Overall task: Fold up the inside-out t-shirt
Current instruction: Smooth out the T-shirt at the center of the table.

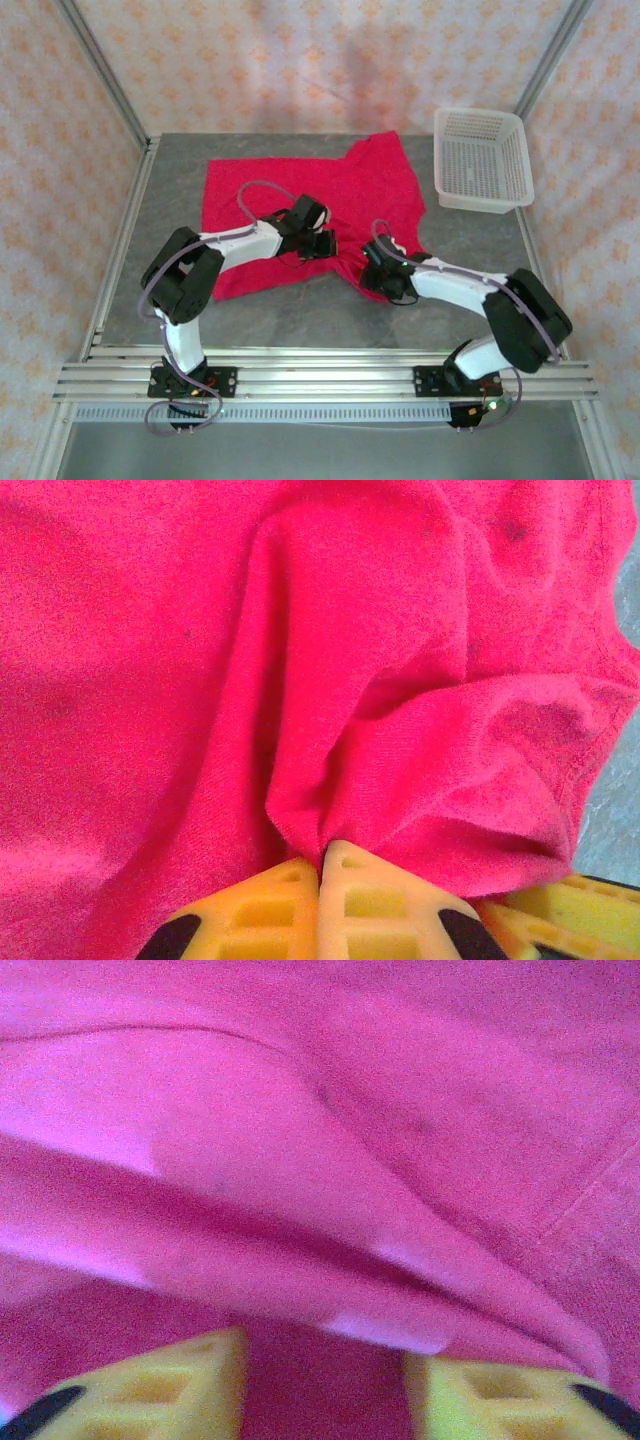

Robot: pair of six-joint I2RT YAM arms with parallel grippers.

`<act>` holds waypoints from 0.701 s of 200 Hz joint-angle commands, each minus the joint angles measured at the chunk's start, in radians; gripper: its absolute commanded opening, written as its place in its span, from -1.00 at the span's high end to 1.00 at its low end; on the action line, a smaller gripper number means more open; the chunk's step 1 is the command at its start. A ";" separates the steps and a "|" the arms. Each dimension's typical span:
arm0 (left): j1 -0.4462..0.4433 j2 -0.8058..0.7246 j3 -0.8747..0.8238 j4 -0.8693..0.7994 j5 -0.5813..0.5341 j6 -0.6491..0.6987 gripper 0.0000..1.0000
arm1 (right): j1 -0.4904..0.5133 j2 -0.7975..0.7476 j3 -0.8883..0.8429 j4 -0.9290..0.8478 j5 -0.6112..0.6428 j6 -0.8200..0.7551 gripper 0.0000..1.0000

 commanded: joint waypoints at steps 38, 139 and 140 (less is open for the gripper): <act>0.127 -0.322 -0.076 -0.290 -0.254 0.011 -0.15 | 0.003 -0.042 0.058 -0.073 0.015 -0.034 1.00; 0.379 -0.585 -0.523 -0.304 -0.218 -0.062 0.02 | -0.033 -0.440 0.213 -0.293 0.076 -0.121 1.00; 0.382 -0.586 -0.526 -0.303 -0.217 -0.062 0.02 | -0.033 -0.440 0.213 -0.293 0.076 -0.121 1.00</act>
